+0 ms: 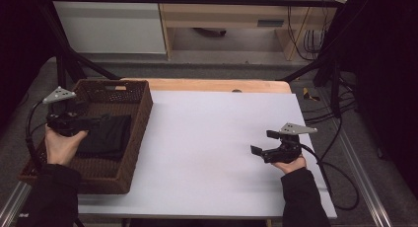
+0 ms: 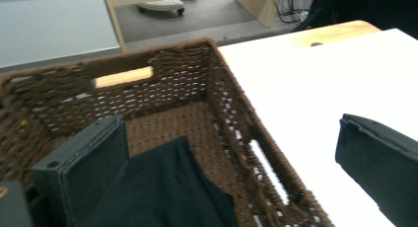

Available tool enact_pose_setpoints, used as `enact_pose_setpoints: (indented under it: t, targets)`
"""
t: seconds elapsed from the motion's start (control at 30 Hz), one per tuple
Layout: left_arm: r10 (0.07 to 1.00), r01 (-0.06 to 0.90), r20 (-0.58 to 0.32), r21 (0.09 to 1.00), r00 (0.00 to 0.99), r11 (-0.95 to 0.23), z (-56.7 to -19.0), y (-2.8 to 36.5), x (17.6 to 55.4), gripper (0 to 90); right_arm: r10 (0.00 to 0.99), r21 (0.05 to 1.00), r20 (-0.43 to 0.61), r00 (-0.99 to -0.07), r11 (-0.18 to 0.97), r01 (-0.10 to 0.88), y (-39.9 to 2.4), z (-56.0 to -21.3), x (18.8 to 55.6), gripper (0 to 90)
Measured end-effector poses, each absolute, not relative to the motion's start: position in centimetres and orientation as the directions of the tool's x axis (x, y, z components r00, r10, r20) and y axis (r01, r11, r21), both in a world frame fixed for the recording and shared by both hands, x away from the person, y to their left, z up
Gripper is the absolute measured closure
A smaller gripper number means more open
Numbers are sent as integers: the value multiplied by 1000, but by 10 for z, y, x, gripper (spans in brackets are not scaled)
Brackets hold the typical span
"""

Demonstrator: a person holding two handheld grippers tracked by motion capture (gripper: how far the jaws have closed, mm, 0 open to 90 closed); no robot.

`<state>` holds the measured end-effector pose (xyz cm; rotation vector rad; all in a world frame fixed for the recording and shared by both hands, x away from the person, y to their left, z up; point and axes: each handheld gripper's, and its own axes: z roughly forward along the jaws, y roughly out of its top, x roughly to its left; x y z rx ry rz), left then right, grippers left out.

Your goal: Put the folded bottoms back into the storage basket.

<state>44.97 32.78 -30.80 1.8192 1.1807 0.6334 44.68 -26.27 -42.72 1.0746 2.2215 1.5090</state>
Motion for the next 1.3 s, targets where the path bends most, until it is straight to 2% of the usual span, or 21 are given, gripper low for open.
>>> enact_pose_setpoints:
  t: [0.73,1.3]
  targets:
    - [830,396,-37,890,556,-225,-339,276,434,0,689,882,192,-699,191,431,-263,-427,447,18]
    - [764,408,-29,858,645,-312,-370,255,431,6,686,879,190,-702,199,432,-262,-428,447,18]
